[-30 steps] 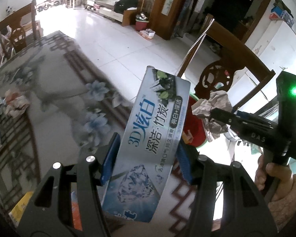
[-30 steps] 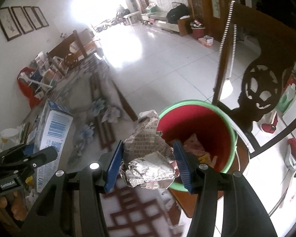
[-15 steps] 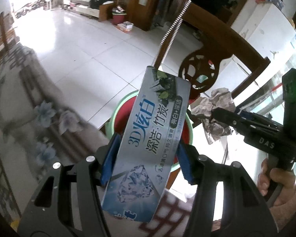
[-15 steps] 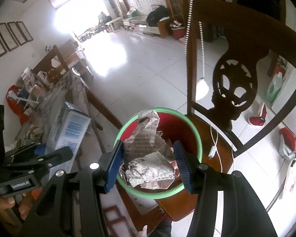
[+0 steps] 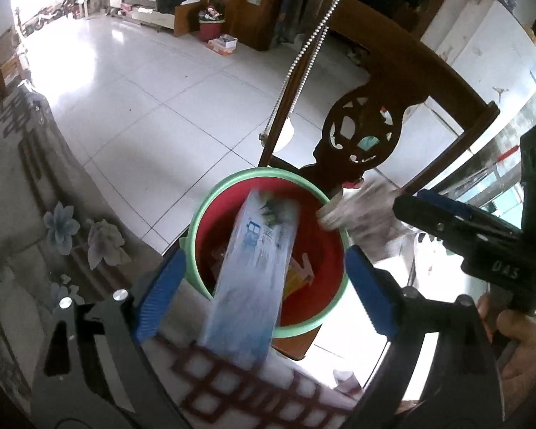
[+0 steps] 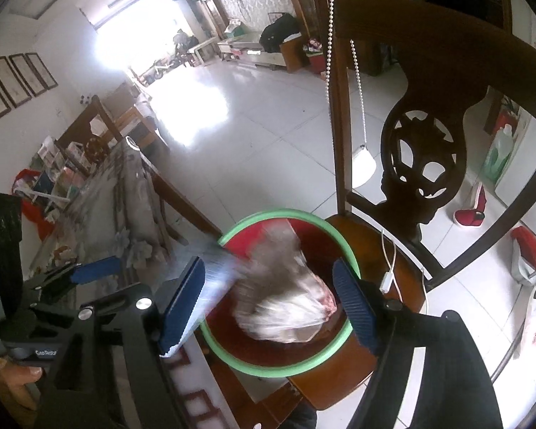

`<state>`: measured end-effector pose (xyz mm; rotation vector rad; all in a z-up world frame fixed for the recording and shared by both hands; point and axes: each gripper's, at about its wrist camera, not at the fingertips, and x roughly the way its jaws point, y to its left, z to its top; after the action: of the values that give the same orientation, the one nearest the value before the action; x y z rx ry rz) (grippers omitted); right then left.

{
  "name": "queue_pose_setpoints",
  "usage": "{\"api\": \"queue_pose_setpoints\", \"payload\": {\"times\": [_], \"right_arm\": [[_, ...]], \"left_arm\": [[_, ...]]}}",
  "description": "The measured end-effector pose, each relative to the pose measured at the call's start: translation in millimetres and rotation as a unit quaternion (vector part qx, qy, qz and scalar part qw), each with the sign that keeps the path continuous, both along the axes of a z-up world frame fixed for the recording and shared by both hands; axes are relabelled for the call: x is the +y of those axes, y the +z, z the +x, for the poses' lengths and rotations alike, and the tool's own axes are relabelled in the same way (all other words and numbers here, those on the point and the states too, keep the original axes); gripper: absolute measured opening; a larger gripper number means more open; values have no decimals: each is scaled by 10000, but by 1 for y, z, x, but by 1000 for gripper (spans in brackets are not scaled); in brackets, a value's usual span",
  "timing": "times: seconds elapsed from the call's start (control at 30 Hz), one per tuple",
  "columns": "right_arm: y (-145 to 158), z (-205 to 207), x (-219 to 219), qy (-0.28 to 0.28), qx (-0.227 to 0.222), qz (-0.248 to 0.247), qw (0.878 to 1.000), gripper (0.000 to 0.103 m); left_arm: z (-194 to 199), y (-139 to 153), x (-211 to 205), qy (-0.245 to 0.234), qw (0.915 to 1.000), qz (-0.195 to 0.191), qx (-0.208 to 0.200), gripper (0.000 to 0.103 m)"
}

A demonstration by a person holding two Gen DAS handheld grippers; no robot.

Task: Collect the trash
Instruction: 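Open both grippers over the red bucket to drop the foil and box, then move both tools back over the table toward the remaining trash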

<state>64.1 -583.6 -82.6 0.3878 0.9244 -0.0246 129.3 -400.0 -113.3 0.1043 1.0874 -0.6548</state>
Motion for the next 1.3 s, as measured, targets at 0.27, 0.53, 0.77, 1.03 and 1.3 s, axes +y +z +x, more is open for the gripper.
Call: {"api": "queue_pose_setpoints", "payload": {"times": [0.27,0.53,0.77,1.03,1.3], "right_arm": [[-2,0,4,17,44,21,10000,72],[-1,0,26,104,73,30,9999,72],[-1,1,77,496,121,13,9987,73],[-6,-4,146,952,234,17,9952,74],[-8,-19,211,1280,321,-2,9912,79]], "left_arm": [[-3,7,23,296,9995,-55,-40,88],[-18,24,63,465,9985,-96,-260,88],[-36,32,132,614,9966,200,-516,88],[-64,29,254,927,9865,1103,-779,88],[-95,-1,319,302,9765,2039,-622,90]]}}
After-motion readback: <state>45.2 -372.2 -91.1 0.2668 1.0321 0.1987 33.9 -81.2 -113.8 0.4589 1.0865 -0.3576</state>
